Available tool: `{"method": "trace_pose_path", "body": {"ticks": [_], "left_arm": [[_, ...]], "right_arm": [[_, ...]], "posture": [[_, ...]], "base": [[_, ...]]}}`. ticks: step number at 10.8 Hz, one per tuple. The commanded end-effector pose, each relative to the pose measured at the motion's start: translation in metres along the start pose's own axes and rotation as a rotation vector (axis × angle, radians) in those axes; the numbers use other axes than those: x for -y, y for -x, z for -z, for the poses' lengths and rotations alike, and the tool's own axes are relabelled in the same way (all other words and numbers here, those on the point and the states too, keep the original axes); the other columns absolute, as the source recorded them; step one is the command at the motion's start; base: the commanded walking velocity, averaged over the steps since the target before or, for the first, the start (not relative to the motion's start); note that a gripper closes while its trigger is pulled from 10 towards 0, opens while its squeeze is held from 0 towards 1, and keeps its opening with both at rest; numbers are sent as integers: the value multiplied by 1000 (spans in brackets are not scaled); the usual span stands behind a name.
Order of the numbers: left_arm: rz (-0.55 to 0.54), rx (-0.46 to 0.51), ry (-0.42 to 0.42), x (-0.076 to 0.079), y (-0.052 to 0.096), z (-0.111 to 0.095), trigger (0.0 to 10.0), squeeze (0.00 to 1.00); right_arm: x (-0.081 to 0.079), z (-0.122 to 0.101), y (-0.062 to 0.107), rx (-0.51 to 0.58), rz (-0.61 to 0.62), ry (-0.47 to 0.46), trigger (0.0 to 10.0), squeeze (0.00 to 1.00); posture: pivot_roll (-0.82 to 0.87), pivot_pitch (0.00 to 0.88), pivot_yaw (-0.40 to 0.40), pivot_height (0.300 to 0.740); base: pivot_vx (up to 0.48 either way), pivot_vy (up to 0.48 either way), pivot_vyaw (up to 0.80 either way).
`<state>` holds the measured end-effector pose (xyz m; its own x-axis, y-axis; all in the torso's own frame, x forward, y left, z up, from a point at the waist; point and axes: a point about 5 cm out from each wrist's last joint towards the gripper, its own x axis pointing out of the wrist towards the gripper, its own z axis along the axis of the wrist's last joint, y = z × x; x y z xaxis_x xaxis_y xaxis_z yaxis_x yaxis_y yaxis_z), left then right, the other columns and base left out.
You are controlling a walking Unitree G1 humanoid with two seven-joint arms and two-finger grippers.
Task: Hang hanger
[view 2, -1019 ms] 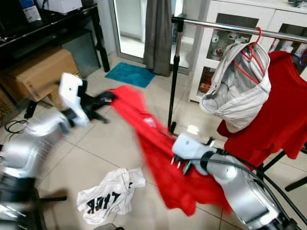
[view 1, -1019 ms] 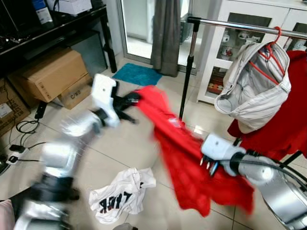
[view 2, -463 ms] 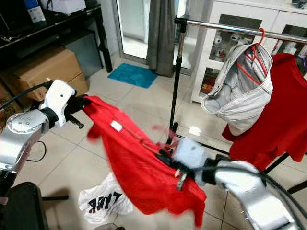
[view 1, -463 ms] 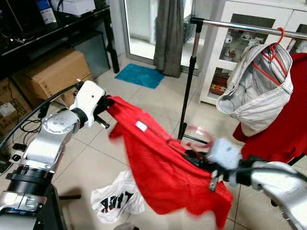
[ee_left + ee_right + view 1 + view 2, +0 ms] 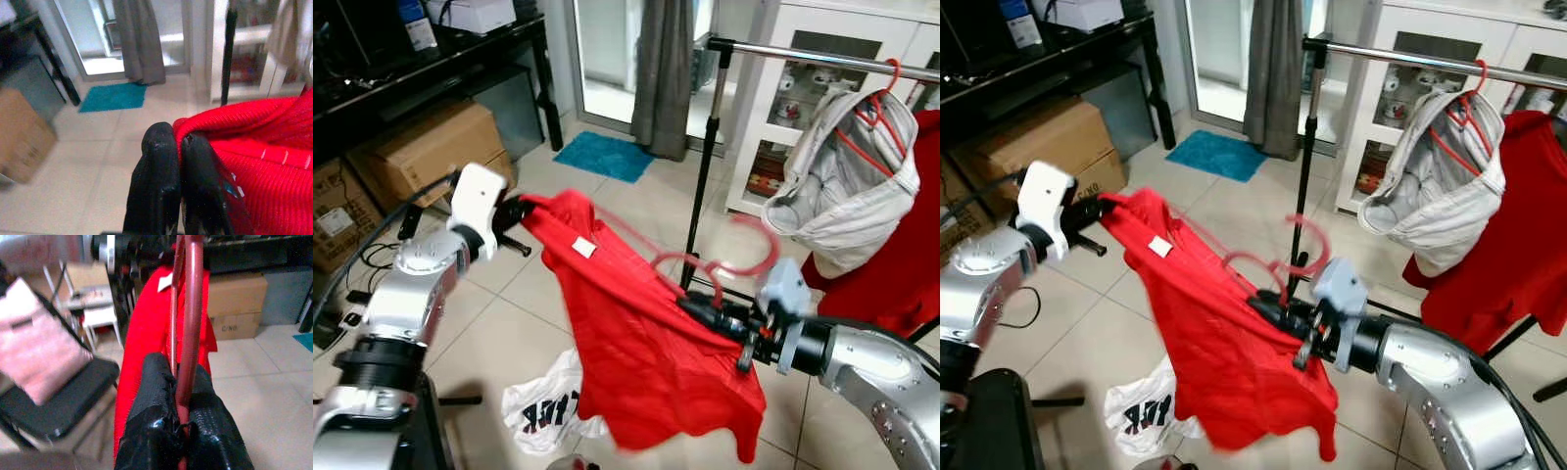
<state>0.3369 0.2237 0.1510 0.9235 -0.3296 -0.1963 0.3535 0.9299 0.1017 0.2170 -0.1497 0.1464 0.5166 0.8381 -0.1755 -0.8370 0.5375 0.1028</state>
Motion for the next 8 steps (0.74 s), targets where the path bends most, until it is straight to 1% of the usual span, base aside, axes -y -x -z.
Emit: {"method": "trace_pose_path", "body": {"ticks": [1, 2, 3, 4, 5, 6, 7, 8], "left_arm": [[-233, -4, 62, -39, 17, 1, 0, 0], [-229, 20, 88, -37, 16, 0, 0, 0], [-232, 57, 83, -38, 14, -8, 0, 0], [-258, 70, 72, -43, 14, -13, 0, 0], [-301, 81, 46, -53, 16, -20, 0, 0], [-244, 82, -68, -50, 15, -37, 0, 0], [-146, 96, -109, -35, 9, -46, 0, 0], [29, 104, -148, -2, -2, -53, 0, 0]], "right_arm": [[6, -5, 11, 10, 38, -4, 0, 0], [10, 2, 11, -94, 83, 49, 0, 0], [18, 9, 13, -198, 131, 105, 0, 0], [17, 11, 14, -230, 103, 141, 0, 0], [16, 18, 19, -356, 44, 235, 0, 0], [25, 29, 27, -554, 81, 263, 0, 0], [29, 30, 24, -589, 128, 237, 0, 0], [31, 31, 13, -618, 149, 242, 0, 0]], "posture": [[-49, 0, 76, 740], [-50, 0, 77, 740], [-52, 0, 78, 740], [-52, 0, 79, 740], [-52, 0, 79, 740], [-51, 0, 76, 740], [-49, 0, 73, 740], [-47, 0, 70, 740]], "base": [[0, 0, 0], [0, 0, 0], [0, 0, 0], [0, 0, 0], [0, 0, 0], [0, 0, 0], [0, 0, 0], [0, 0, 0]]}}
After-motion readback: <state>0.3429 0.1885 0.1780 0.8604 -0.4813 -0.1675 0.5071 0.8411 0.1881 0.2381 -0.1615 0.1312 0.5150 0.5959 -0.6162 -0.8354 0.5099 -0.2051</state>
